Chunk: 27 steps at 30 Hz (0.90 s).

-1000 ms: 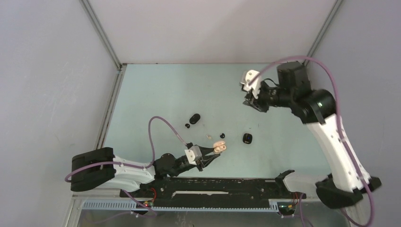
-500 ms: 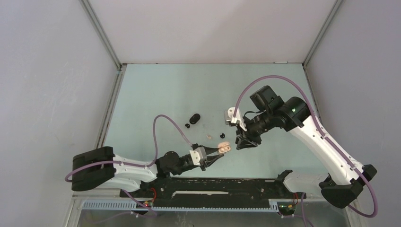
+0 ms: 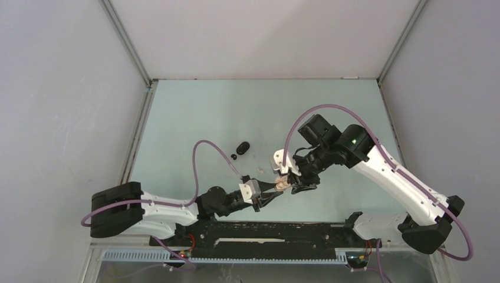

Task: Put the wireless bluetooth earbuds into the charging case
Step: Place the earbud in the charging case, then adjust the earbud with the charging case.

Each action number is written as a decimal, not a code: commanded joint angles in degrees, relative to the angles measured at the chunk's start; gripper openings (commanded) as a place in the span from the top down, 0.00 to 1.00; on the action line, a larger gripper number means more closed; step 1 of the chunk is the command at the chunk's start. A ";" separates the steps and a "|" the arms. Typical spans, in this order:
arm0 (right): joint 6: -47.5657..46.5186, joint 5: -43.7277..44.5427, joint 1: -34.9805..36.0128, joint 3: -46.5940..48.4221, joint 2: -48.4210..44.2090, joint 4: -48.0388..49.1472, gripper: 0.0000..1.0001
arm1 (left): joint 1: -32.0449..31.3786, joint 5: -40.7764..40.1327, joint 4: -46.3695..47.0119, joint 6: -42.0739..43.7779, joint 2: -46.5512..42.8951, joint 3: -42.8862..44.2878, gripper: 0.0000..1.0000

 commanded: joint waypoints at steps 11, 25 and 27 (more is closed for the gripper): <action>-10.14 6.96 6.57 1.17 0.83 0.01 0.58 | -0.07 8.47 1.66 -6.76 2.43 4.51 1.00; -12.96 13.69 10.90 0.64 1.65 -1.47 0.60 | 1.05 11.56 2.87 -8.89 2.63 4.77 1.00; -13.06 14.64 11.55 0.32 1.43 -1.27 0.62 | 1.30 11.83 3.88 -9.59 2.67 4.48 1.00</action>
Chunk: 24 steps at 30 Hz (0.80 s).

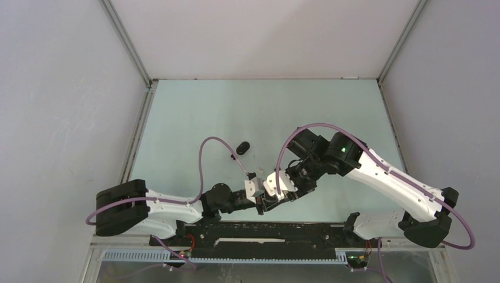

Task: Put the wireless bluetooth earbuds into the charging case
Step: Adjust the earbud with the charging case.

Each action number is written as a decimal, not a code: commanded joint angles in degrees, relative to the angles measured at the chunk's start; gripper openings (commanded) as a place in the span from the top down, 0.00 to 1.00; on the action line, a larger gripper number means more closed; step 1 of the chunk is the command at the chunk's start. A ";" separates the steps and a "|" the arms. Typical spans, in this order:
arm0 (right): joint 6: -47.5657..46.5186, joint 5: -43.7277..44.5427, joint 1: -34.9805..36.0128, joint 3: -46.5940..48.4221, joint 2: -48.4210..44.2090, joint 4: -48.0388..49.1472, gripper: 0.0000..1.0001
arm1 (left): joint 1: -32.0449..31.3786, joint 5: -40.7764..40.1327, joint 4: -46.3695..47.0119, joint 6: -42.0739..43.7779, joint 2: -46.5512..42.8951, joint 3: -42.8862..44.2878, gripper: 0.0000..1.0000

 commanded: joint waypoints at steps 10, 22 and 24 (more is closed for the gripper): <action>0.00 4.81 2.63 0.29 0.75 2.06 0.68 | 0.68 2.47 4.95 -2.04 0.05 1.30 1.00; 0.75 5.49 3.66 0.29 1.57 2.46 0.73 | 0.76 2.51 4.98 -2.02 -0.01 0.95 1.00; 0.88 5.49 3.81 0.37 1.57 2.54 0.77 | 0.77 2.51 5.02 -2.02 0.07 0.95 1.00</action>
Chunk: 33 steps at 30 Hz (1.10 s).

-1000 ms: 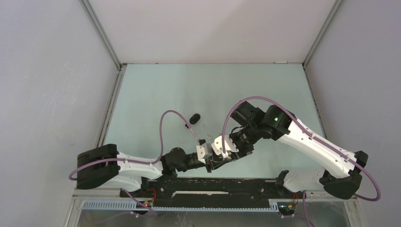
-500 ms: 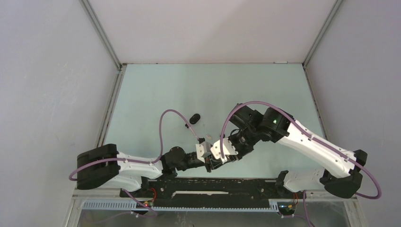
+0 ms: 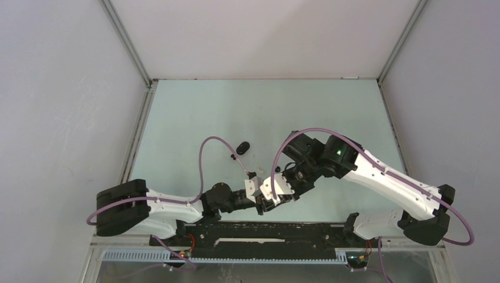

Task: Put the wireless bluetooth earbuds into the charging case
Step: Adjust the earbud with the charging case.

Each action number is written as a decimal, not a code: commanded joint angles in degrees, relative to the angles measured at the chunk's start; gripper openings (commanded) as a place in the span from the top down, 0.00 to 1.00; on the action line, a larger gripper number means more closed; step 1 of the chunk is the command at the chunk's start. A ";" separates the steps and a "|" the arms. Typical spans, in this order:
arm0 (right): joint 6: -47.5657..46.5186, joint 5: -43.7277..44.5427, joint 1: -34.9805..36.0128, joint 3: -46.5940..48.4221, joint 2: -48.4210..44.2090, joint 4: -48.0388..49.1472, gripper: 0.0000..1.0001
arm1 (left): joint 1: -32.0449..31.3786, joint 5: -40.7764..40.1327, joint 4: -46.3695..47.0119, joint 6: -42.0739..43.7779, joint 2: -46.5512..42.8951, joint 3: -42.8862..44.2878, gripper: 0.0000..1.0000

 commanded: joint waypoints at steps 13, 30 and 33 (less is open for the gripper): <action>3.49 3.11 -0.14 3.92 -0.88 -1.23 0.86 | 0.42 -3.40 4.57 -0.30 1.12 -0.20 1.00; 10.78 1.78 -8.25 4.87 1.62 -3.43 0.86 | 0.25 -15.98 2.03 2.25 1.62 -1.82 1.00; 12.04 0.88 -9.73 4.18 2.58 -3.20 0.86 | 0.16 -16.81 2.11 2.77 1.25 -2.10 1.00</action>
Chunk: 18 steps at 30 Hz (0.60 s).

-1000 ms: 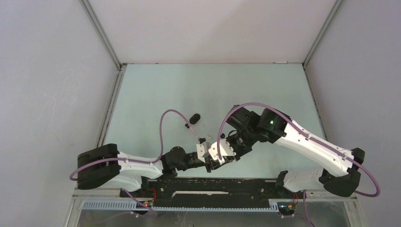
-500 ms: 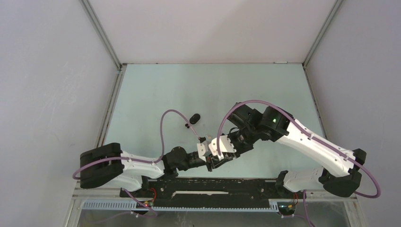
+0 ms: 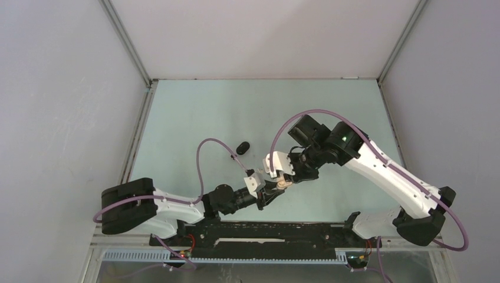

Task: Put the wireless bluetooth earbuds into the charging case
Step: Adjust the earbud with the charging case.

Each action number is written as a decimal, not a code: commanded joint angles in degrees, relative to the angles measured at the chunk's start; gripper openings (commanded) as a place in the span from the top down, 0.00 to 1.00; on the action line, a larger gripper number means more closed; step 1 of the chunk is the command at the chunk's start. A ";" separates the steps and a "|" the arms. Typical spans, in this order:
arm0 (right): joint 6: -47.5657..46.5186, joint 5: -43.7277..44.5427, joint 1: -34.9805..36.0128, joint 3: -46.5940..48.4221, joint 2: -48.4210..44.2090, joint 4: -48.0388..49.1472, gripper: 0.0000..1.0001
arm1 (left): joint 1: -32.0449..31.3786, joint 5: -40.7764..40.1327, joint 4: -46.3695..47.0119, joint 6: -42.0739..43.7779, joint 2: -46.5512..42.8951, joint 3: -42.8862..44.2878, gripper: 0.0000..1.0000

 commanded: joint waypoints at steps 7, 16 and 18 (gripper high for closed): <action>4.04 1.43 -1.82 -1.86 2.42 0.88 0.86 | -0.06 -3.98 4.10 1.83 -2.09 -0.88 1.00; 5.55 2.72 -1.77 -1.85 3.91 3.28 0.86 | -0.06 -2.21 7.21 1.07 -1.37 -1.48 1.00; 5.70 2.99 -1.79 -1.75 4.26 3.52 0.86 | -0.06 -1.90 7.94 0.97 -1.36 -1.66 1.00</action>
